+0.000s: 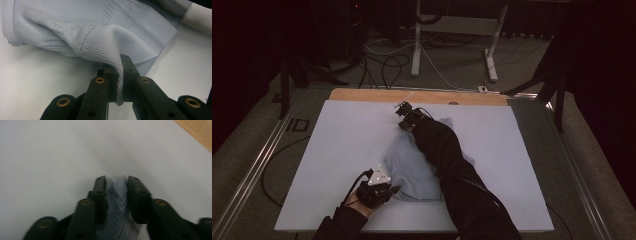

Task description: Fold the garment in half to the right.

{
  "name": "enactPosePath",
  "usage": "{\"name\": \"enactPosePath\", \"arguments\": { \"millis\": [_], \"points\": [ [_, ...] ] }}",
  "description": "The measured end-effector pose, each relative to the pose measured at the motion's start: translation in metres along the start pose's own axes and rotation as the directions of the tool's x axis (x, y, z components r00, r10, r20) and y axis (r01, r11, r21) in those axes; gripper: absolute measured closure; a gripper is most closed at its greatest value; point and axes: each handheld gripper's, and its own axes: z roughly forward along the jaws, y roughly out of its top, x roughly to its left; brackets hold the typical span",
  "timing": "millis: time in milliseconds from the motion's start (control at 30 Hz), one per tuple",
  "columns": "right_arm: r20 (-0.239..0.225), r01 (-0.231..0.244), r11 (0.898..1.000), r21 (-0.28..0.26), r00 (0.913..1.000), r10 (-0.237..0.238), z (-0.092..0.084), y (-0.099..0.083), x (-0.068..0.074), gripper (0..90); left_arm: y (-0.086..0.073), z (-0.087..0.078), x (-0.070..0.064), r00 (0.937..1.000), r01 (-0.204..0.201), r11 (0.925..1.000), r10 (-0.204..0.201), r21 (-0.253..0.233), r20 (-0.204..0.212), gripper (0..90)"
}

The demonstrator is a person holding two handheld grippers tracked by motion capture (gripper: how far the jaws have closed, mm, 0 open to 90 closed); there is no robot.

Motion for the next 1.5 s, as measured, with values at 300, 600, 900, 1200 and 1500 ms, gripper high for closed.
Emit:
{"name": "enactPosePath", "arguments": {
  "millis": [300,600,900,1200,1500],
  "points": [
    [-0.01,0.005,1.0,-0.015,0.9999,-0.005,-0.011,0.005,-0.002,87.7,0.002,-0.001,0.0,1.0,0.003,1.0,-0.003,-0.004,0.009,87.1],
    [-0.003,0.007,0.998,-0.057,1.0,-0.007,-0.032,0.008,-0.01,87.9,0.01,-0.006,-0.004,0.9997,-0.025,0.9995,0.025,-0.021,0.009,87.2],
    [0.012,-0.003,0.995,-0.104,0.9999,0.004,-0.057,0.004,-0.017,87.9,0.026,-0.009,-0.012,0.9966,-0.08,0.9961,0.081,-0.035,0.017,87.2],
    [0.012,-0.02,0.987,-0.159,0.9997,0.022,-0.081,-0.005,-0.029,87.8,0.037,-0.008,-0.024,0.9908,-0.13,0.9908,0.132,-0.037,0.032,87.2],
    [0.017,-0.061,0.98,-0.188,0.9977,0.065,-0.099,-0.02,-0.046,87.7,0.047,-0.008,-0.033,0.9849,-0.167,0.9851,0.169,-0.041,0.039,87.2]
  ]
}}
